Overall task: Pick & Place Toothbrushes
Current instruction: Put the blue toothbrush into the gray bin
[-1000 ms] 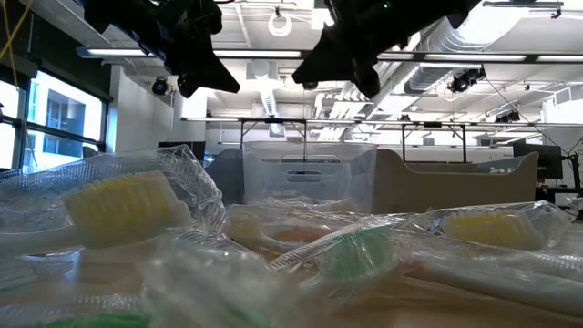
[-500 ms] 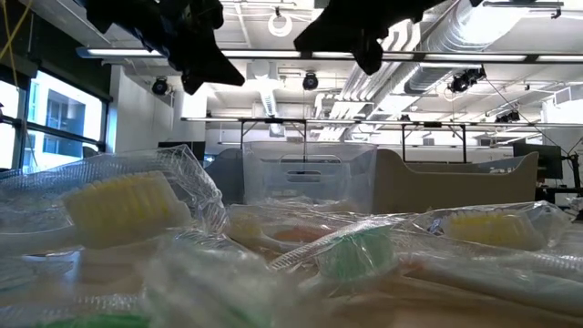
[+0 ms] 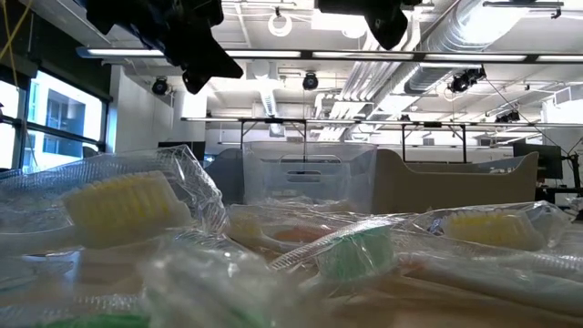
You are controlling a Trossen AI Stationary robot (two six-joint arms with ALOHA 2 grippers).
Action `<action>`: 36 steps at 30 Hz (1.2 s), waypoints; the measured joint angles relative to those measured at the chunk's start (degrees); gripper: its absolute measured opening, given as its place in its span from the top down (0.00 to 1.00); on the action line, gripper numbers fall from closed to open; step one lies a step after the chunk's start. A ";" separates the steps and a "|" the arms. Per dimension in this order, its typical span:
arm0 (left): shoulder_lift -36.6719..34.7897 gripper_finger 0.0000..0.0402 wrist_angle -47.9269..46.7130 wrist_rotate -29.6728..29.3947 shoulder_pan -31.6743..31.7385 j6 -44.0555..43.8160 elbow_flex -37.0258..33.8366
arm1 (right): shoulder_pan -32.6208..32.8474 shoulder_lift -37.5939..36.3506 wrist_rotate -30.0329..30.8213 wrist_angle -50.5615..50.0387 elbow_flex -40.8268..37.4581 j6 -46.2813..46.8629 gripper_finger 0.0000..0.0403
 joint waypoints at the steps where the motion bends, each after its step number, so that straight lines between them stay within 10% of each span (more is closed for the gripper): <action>1: 0.00 1.00 0.09 -0.18 0.00 0.05 0.00 | 0.19 -0.26 -0.01 -0.33 0.00 -0.05 0.99; 12: -4.24 1.00 -3.52 -2.05 -1.76 6.70 0.07 | -2.00 -0.58 0.04 -8.49 0.00 1.70 0.99; 36: -22.31 1.00 -16.56 -26.57 -21.11 10.09 -0.02 | -3.05 -1.08 -6.48 -28.73 0.00 12.43 0.99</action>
